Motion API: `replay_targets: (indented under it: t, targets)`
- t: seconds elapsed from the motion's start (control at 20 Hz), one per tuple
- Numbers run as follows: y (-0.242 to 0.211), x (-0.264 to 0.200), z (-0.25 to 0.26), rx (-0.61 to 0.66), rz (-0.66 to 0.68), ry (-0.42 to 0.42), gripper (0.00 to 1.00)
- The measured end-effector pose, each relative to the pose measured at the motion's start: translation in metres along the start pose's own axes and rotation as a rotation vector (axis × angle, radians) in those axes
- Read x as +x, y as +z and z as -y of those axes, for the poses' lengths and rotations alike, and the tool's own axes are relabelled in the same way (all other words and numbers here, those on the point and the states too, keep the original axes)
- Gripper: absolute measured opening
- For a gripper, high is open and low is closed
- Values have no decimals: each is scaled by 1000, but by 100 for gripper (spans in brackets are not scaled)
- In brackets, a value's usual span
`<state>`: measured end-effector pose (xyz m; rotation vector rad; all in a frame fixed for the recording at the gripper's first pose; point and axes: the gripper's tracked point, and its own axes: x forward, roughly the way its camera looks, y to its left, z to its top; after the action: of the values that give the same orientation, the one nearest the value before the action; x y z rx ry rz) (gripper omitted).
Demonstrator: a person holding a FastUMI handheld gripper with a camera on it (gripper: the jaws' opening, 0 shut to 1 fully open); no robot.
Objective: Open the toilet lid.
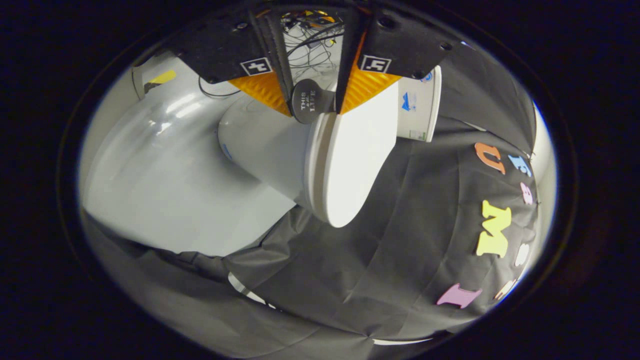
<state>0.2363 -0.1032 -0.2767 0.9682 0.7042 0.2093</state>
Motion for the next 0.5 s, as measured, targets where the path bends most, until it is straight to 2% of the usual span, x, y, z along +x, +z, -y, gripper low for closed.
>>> replay_targets:
  t: [0.1,0.2,0.3,0.5]
  targets:
    - [3,-4,3,10,-1,2,34]
    - [9,-12,-5,54,11,45,25]
    - [9,-14,-6,63,13,62,10]
    - [5,-11,-13,19,11,23,4]
